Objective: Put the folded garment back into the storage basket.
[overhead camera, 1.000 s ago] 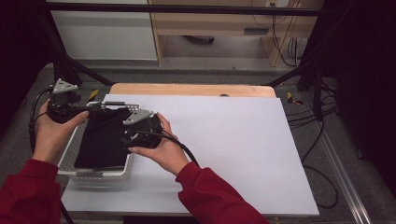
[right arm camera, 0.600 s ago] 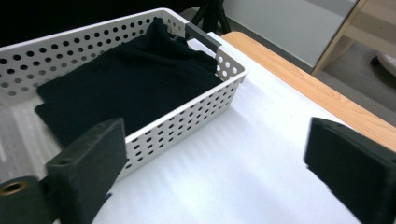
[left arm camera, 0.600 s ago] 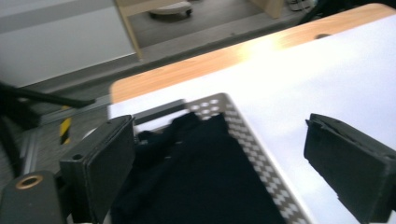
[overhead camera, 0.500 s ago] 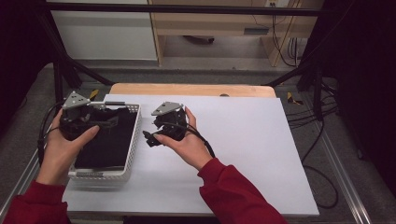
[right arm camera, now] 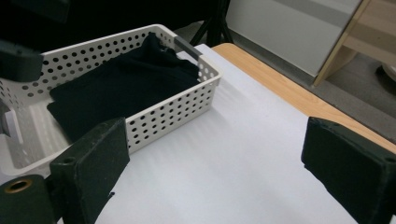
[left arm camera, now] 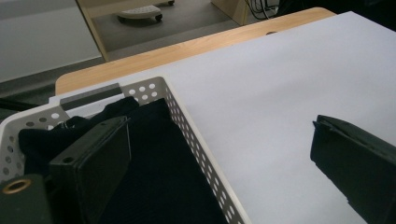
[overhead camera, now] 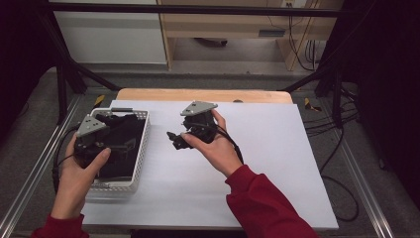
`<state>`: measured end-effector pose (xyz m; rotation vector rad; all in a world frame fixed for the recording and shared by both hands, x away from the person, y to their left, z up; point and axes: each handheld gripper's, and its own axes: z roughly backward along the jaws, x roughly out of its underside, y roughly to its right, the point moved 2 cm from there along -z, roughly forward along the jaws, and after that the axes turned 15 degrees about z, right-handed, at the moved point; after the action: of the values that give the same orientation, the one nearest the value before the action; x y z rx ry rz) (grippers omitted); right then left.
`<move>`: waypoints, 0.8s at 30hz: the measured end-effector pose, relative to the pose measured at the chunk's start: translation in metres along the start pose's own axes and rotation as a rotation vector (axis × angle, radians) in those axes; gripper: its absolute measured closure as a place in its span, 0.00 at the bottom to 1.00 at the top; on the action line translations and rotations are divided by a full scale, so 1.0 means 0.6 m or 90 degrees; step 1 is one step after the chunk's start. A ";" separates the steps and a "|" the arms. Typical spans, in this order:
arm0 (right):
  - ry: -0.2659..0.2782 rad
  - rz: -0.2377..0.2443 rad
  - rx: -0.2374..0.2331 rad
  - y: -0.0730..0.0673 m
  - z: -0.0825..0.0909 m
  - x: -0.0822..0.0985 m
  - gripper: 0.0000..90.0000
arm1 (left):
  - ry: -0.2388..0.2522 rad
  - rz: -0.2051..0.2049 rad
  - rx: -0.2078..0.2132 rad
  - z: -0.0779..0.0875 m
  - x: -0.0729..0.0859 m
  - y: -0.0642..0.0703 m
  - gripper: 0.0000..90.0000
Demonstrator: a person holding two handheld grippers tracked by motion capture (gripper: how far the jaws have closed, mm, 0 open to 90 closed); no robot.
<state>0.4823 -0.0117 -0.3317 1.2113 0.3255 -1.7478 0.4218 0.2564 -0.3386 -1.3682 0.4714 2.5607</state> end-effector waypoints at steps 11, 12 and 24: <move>-0.002 -0.022 0.035 0.042 0.054 0.032 0.05 | 0.003 0.002 0.036 0.003 0.035 -0.003 0.07; -0.003 -0.023 0.037 0.043 0.056 0.036 0.06 | 0.003 0.002 0.036 0.003 0.035 -0.003 0.06; 0.006 -0.062 0.065 0.073 0.106 0.081 0.08 | -0.009 0.027 0.032 0.014 0.059 -0.022 0.06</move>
<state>0.4780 -0.1024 -0.3299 1.2953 0.3091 -1.8622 0.3999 0.2727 -0.3659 -1.3369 0.5636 2.5716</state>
